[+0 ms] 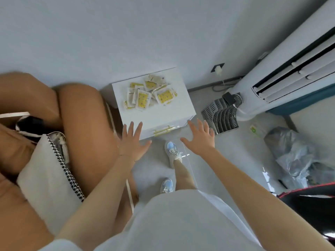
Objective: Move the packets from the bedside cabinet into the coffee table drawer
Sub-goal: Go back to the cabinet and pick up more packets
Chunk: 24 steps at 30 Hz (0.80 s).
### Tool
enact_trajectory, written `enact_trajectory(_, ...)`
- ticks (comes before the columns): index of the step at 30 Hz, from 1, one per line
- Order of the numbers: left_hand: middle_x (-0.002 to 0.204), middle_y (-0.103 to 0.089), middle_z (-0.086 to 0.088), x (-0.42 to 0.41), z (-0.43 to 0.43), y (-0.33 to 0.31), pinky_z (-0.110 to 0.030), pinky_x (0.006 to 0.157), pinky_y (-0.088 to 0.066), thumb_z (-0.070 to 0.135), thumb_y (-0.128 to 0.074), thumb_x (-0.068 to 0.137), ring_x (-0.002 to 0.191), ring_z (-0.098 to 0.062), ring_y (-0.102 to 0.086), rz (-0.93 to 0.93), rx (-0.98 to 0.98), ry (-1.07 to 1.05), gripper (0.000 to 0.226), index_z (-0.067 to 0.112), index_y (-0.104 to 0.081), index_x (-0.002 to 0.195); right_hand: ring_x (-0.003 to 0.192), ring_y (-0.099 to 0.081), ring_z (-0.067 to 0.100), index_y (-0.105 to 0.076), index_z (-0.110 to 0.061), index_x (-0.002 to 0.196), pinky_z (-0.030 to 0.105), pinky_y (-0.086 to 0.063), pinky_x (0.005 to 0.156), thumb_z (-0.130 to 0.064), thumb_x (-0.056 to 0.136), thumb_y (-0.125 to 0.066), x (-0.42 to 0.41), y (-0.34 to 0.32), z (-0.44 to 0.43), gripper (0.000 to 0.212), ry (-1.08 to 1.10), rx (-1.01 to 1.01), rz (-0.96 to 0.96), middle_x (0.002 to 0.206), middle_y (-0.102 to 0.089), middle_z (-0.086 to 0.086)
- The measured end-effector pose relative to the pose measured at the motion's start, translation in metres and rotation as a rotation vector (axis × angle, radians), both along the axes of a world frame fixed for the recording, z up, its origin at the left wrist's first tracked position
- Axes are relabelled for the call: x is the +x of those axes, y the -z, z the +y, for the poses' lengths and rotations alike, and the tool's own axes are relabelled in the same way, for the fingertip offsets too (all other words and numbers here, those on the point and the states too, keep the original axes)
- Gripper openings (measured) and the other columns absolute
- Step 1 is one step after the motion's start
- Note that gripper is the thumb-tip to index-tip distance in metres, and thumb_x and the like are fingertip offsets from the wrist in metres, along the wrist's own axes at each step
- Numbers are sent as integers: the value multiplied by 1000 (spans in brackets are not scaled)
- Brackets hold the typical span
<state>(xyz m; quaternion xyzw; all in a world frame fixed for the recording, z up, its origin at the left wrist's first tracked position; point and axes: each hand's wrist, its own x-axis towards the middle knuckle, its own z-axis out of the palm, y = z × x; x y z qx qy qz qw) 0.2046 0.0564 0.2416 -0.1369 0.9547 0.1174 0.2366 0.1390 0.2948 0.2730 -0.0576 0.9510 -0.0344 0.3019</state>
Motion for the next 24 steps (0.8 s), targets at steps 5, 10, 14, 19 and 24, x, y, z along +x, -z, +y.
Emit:
enact_trajectory(5,160,3,1,-40,-29,14,-59,114,2,64,-35,90,147,-24,8,-32,-18,-144,75,37,1,150,148,5,28,-7,-32,152,51,-9,117,-60,90,-43,-65,27,-15,77,-60,64,-67,160,-1,3)
enact_trajectory(10,160,2,1,-86,-45,30,-59,113,3,61,-36,91,147,-23,8,-57,11,-260,73,37,0,150,148,4,28,-3,-33,152,49,-10,117,-61,91,-41,-122,40,-39,76,-160,69,-91,161,1,2)
enact_trajectory(14,160,-1,0,-119,-60,48,-58,113,1,57,-41,91,147,-22,5,-71,82,-379,72,35,-5,150,148,3,28,-1,-33,152,48,-11,118,-59,91,-41,-158,59,-60,78,-177,57,-119,161,3,3)
enact_trajectory(19,160,-3,1,-153,-82,94,-59,114,2,57,-44,89,147,-22,5,-102,154,-371,76,33,-6,150,148,1,31,6,-33,152,48,-18,117,-57,90,-48,-199,107,-79,86,-83,50,-246,161,9,4)
enact_trajectory(24,160,-6,3,-186,-98,170,-57,113,7,57,-45,89,147,-19,1,-143,262,-376,79,33,-1,150,147,-5,31,3,-30,153,48,-24,114,-53,87,-57,-243,181,-94,92,95,-42,-222,161,3,4)
